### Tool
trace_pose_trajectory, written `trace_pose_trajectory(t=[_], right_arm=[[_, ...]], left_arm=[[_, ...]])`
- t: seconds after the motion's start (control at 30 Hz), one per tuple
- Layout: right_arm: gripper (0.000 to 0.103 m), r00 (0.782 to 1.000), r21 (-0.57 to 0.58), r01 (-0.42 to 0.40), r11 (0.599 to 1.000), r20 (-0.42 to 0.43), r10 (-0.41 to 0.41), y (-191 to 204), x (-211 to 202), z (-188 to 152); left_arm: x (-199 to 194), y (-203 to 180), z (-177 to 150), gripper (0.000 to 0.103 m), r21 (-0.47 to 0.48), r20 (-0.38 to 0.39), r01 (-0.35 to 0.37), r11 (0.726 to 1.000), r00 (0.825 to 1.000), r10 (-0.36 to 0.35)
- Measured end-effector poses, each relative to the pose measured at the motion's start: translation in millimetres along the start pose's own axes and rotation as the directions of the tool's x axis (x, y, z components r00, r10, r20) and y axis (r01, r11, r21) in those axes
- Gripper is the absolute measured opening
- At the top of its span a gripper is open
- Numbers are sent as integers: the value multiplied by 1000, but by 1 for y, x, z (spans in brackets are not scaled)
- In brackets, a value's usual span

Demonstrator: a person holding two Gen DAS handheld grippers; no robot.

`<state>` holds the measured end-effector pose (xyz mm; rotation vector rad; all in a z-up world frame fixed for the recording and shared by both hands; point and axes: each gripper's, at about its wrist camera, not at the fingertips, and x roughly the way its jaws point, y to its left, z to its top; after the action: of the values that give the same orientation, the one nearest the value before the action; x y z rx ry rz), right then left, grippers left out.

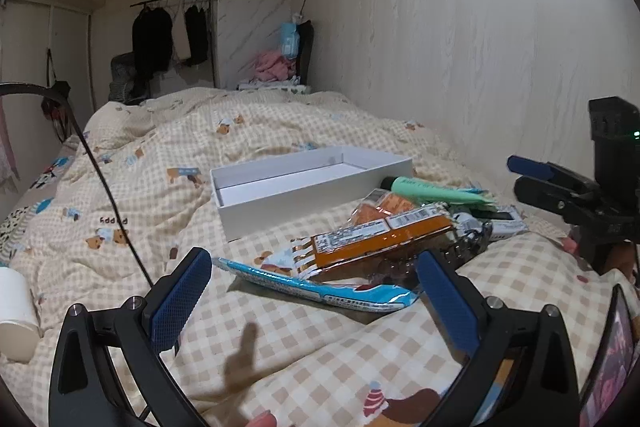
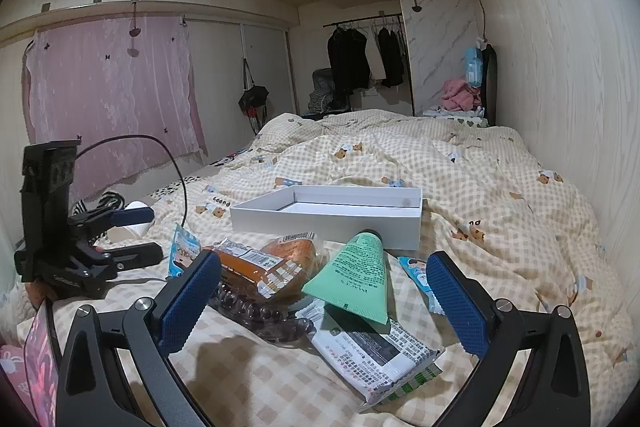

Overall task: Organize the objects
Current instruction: 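Move the left gripper toward the blue milk candy stick pack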

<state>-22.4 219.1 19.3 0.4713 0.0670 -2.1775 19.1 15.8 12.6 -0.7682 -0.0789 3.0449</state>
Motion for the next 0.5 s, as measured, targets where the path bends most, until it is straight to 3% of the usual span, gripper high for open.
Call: trace_pose_trajectory(t=[0.1, 0.27, 0.47, 0.5], right_arm=[[103, 1000, -1, 3, 1000, -3, -3, 0, 0, 0], [103, 1000, -2, 6, 1000, -6, -6, 2, 0, 0], [103, 1000, 2, 3, 1000, 2, -3, 1, -2, 0], [99, 1000, -2, -6, 1000, 16, 6, 1, -5, 0]], left_arm=[[2, 6, 2, 92, -25, -9, 7, 1000, 1000, -8], [7, 11, 0, 65, -66, -38, -10, 998, 999, 7], [9, 13, -2, 61, -87, -47, 39, 995, 998, -43], [9, 13, -2, 61, -86, -46, 37, 996, 998, -41]])
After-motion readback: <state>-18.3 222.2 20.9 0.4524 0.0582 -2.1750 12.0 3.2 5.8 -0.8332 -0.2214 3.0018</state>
